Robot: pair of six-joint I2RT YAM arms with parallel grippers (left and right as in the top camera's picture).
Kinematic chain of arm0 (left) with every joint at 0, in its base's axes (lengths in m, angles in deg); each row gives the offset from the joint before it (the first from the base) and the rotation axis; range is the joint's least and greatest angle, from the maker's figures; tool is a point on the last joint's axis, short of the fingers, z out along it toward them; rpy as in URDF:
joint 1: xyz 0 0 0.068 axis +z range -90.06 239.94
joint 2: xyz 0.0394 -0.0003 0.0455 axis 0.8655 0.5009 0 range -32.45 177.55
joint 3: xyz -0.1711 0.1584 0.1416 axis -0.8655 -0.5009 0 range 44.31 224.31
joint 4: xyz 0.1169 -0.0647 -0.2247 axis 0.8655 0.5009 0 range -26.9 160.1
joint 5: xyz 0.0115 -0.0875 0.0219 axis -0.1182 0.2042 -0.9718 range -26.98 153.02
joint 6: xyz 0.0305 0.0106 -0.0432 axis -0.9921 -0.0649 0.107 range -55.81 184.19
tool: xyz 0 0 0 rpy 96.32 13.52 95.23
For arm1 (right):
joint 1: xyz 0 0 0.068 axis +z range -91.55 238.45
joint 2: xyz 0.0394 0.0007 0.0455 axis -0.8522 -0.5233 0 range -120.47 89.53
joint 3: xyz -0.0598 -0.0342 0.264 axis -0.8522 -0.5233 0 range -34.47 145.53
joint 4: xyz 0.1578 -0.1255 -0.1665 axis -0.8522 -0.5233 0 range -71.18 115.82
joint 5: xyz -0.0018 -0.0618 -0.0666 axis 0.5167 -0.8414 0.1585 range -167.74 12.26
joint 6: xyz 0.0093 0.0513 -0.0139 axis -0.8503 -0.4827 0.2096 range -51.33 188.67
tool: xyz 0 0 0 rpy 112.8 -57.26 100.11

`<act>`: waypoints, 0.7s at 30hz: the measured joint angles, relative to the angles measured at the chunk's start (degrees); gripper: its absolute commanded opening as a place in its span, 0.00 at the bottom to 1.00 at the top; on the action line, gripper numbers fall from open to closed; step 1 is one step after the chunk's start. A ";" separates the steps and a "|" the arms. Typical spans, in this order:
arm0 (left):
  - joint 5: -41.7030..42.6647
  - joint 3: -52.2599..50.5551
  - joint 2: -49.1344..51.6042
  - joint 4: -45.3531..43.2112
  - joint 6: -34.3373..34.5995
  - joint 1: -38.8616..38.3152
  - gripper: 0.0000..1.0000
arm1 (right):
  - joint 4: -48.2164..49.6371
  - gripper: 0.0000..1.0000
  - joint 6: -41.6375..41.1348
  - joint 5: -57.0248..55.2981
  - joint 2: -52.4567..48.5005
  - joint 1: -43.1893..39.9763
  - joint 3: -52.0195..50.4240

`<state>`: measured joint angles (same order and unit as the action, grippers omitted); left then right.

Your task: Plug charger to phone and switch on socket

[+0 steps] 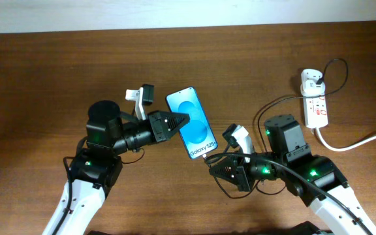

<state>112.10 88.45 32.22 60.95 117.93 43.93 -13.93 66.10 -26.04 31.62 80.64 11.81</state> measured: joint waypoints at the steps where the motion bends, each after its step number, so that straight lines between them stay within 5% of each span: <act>1: -0.02 0.00 0.00 -0.02 0.00 0.00 0.00 | 0.17 0.04 0.00 0.00 0.00 -0.02 0.00; 21: -0.07 0.00 0.00 0.35 0.00 0.00 0.00 | -0.52 0.04 -0.02 -2.36 1.51 0.00 0.00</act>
<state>112.04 88.45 32.22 61.30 117.93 43.93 -14.45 66.08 -28.40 33.13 80.64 11.81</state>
